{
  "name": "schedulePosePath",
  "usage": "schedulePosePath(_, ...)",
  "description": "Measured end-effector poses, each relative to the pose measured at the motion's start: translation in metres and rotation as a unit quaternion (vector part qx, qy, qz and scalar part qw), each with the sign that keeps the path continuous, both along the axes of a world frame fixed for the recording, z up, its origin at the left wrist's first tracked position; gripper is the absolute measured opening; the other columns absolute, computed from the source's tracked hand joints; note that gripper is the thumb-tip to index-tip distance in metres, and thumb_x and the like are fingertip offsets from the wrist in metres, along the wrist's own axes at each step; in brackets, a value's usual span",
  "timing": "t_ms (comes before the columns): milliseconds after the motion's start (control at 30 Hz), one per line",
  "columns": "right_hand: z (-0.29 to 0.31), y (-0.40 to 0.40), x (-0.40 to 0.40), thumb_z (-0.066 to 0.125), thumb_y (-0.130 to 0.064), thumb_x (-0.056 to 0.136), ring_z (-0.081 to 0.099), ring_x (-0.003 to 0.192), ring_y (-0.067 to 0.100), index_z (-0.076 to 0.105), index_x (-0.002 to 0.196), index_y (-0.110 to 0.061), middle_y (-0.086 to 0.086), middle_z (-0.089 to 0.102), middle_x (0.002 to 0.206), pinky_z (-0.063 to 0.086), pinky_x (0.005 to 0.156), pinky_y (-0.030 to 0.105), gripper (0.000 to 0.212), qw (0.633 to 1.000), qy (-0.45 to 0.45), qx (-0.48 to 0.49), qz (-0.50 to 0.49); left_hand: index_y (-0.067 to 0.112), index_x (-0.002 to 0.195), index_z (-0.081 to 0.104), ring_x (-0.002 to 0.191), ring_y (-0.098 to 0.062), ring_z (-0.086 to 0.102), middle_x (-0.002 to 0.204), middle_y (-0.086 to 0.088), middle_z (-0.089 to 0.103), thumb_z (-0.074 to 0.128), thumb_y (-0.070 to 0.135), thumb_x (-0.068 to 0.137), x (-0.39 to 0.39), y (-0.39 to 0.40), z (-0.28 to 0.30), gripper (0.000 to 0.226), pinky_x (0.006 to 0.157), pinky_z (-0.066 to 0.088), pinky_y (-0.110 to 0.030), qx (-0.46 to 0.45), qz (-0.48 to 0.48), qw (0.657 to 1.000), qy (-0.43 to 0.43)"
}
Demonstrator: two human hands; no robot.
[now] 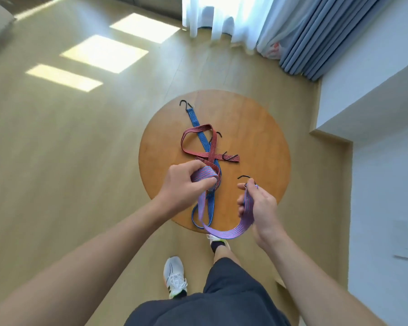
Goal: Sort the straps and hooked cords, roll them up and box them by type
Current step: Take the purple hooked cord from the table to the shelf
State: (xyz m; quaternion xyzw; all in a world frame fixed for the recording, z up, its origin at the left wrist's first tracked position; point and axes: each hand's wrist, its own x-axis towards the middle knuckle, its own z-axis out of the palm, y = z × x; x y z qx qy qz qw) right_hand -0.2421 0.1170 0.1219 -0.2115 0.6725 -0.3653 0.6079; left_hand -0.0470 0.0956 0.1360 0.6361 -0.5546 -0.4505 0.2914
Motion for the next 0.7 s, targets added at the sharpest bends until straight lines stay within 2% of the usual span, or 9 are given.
schedulePosePath(133, 0.055, -0.008, 0.015, 0.051, -0.028, 0.104, 0.048, 0.047, 0.020, 0.065, 0.102, -0.003, 0.008, 0.056, 0.066, 0.045, 0.051, 0.031, 0.029, 0.996, -0.036, -0.078, 0.004, 0.013, 0.084, 0.073, 0.053, -0.004, 0.046, 0.062, 0.009, 0.058, 0.077, 0.031, 0.079, 0.007, -0.011, 0.059, 0.019, 0.053, 0.036, -0.021, -0.006, 0.019, 0.997, 0.080)
schedulePosePath(167, 0.071, -0.009, 0.018, 0.052, -0.024, 0.104, 0.050, 0.048, 0.020, 0.064, 0.103, -0.001, 0.009, 0.058, 0.067, 0.047, 0.052, 0.033, 0.026, 0.994, -0.036, -0.101, 0.011, 0.015, 0.082, 0.071, 0.049, -0.003, 0.045, 0.058, 0.012, 0.056, 0.078, 0.023, 0.085, 0.008, -0.011, 0.074, 0.011, 0.050, 0.036, -0.019, -0.006, 0.017, 0.995, 0.101)
schedulePosePath(233, 0.104, -0.008, 0.026, 0.053, -0.018, 0.104, 0.058, 0.051, 0.020, 0.062, 0.102, 0.001, 0.014, 0.064, 0.072, 0.053, 0.053, 0.033, 0.021, 0.988, -0.024, -0.150, 0.030, 0.018, 0.077, 0.069, 0.047, -0.006, 0.047, 0.054, 0.014, 0.055, 0.074, 0.015, 0.090, 0.009, -0.010, 0.102, 0.014, 0.051, 0.042, -0.021, -0.016, 0.007, 0.992, 0.126)
schedulePosePath(367, 0.160, 0.006, 0.033, 0.056, -0.015, 0.102, 0.070, 0.066, 0.024, 0.054, 0.100, -0.005, 0.013, 0.076, 0.080, 0.061, 0.065, 0.040, 0.011, 0.969, 0.029, -0.244, 0.037, 0.017, 0.081, 0.071, 0.056, -0.015, 0.057, 0.062, 0.002, 0.065, 0.075, 0.026, 0.087, 0.008, -0.003, 0.155, 0.012, 0.058, 0.049, -0.033, -0.073, -0.014, 0.988, 0.136)
schedulePosePath(467, 0.187, 0.027, 0.029, 0.064, -0.020, 0.098, 0.073, 0.076, 0.021, 0.058, 0.093, -0.013, 0.006, 0.077, 0.082, 0.059, 0.076, 0.045, 0.010, 0.947, 0.120, -0.297, 0.029, 0.014, 0.091, 0.072, 0.059, -0.020, 0.057, 0.072, -0.007, 0.067, 0.074, 0.023, 0.092, 0.003, 0.003, 0.196, 0.008, 0.055, 0.047, -0.031, -0.105, -0.030, 0.978, 0.177)
schedulePosePath(533, 0.201, 0.043, 0.023, 0.066, -0.015, 0.096, 0.071, 0.076, 0.022, 0.061, 0.089, -0.012, 0.008, 0.076, 0.082, 0.059, 0.078, 0.049, 0.009, 0.936, 0.136, -0.324, 0.001, 0.011, 0.098, 0.071, 0.051, -0.021, 0.051, 0.074, -0.008, 0.067, 0.069, 0.020, 0.096, 0.000, 0.007, 0.221, 0.009, 0.047, 0.042, -0.025, -0.113, -0.050, 0.972, 0.201)
schedulePosePath(600, 0.211, 0.057, 0.015, 0.065, -0.006, 0.095, 0.068, 0.076, 0.025, 0.062, 0.090, -0.009, 0.011, 0.074, 0.083, 0.059, 0.079, 0.050, 0.006, 0.929, 0.130, -0.346, -0.009, 0.017, 0.102, 0.071, 0.042, -0.017, 0.043, 0.076, -0.007, 0.069, 0.066, 0.023, 0.099, -0.004, 0.010, 0.241, 0.009, 0.039, 0.034, -0.020, -0.108, -0.088, 0.970, 0.199)
schedulePosePath(700, 0.228, 0.074, -0.001, 0.068, 0.001, 0.091, 0.067, 0.075, 0.028, 0.066, 0.088, -0.010, 0.014, 0.074, 0.082, 0.057, 0.076, 0.049, 0.011, 0.916, 0.129, -0.380, -0.002, 0.022, 0.110, 0.070, 0.039, -0.012, 0.029, 0.073, -0.007, 0.067, 0.062, 0.026, 0.101, -0.015, 0.020, 0.267, 0.013, 0.037, 0.022, -0.019, -0.054, -0.148, 0.960, 0.230)
